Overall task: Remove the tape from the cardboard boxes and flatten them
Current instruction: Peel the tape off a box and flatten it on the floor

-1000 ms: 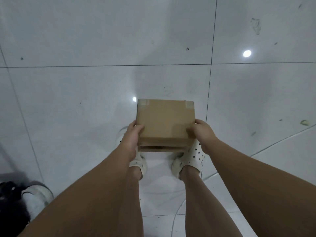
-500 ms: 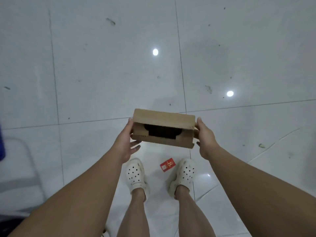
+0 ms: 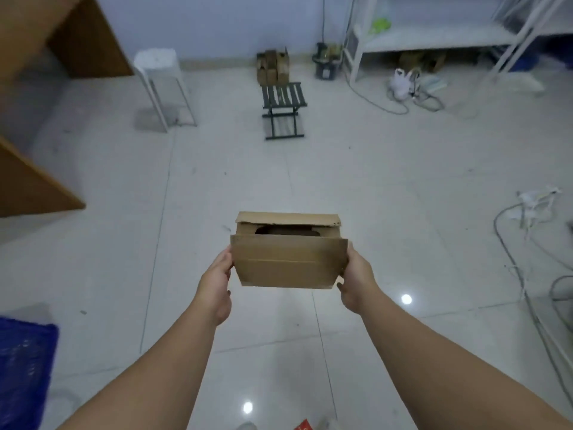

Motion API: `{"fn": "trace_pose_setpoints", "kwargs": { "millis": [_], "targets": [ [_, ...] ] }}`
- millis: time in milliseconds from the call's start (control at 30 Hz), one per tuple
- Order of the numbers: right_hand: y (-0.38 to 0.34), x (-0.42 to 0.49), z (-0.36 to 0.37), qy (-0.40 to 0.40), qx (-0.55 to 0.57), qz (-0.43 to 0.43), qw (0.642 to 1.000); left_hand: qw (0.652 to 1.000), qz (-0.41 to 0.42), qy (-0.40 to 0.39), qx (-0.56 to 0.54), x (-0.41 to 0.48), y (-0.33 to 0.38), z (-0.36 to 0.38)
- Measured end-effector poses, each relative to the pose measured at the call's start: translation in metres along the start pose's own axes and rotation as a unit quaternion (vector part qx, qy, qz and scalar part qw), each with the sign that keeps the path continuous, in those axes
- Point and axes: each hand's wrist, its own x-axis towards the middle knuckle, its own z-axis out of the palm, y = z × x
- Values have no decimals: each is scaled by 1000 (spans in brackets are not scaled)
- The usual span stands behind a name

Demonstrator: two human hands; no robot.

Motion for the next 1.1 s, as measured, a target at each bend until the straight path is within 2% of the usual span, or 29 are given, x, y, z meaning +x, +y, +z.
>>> {"fn": "trace_pose_setpoints", "kwargs": {
  "millis": [133, 300, 467, 700, 800, 900, 1100],
  "targets": [
    [-88, -52, 17, -12, -14, -60, 998, 994, 98, -45, 35, -36, 108, 16],
    [-184, -118, 37, -14, -9, -148, 989, 983, 161, -85, 31, -92, 219, 34],
    [-263, -189, 54, -47, 5, -263, 963, 957, 252, -131, 64, -149, 295, 39],
    [-328, -264, 85, -93, 0, -362, 927, 907, 390, -133, 84, -204, 366, 31],
    [-341, -275, 93, -97, 3, -383, 919, 892, 415, -140, 112, -212, 388, 17],
    [-348, -283, 104, -92, -2, -396, 914, 899, 402, -129, 114, -216, 406, 5],
    [-364, -287, 137, -100, 19, -408, 907, 904, 401, -146, 42, -224, 434, 0]
  ]
}}
